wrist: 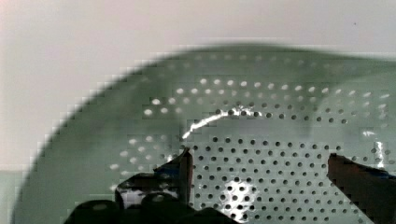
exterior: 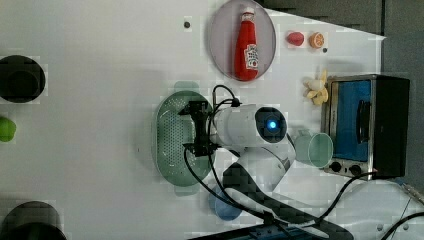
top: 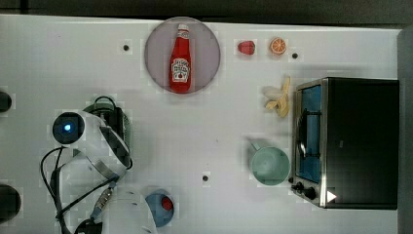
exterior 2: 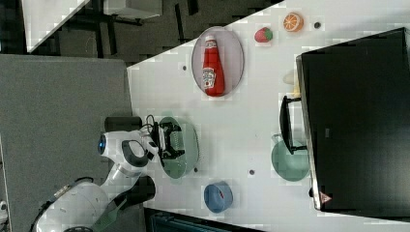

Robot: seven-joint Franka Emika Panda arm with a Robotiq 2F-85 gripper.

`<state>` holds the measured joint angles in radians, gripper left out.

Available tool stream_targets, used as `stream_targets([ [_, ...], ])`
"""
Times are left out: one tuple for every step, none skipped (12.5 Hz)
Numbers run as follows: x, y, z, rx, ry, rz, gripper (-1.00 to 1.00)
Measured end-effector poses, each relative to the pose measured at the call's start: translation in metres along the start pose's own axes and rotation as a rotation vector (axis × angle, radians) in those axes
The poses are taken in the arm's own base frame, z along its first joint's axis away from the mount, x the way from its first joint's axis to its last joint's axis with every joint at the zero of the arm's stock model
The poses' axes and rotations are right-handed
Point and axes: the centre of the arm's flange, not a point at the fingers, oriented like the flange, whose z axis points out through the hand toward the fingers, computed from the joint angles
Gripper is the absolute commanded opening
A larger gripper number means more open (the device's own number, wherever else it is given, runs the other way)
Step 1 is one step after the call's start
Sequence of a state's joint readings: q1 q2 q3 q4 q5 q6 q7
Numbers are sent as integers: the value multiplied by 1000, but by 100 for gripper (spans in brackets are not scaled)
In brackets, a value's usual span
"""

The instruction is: Drag strainer left to right.

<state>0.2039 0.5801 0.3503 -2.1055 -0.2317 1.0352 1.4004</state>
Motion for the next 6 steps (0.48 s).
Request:
stream_targets([
  [5, -1, 0, -5, -5, 22, 100],
  [7, 0, 1, -13, 4, 19, 100],
  [9, 0, 3, -16, 11, 14, 100],
  [10, -1, 3, -8, 9, 19, 100],
  [12, -3, 3, -5, 10, 28, 100],
  [15, -4, 3, -4, 14, 31, 100],
])
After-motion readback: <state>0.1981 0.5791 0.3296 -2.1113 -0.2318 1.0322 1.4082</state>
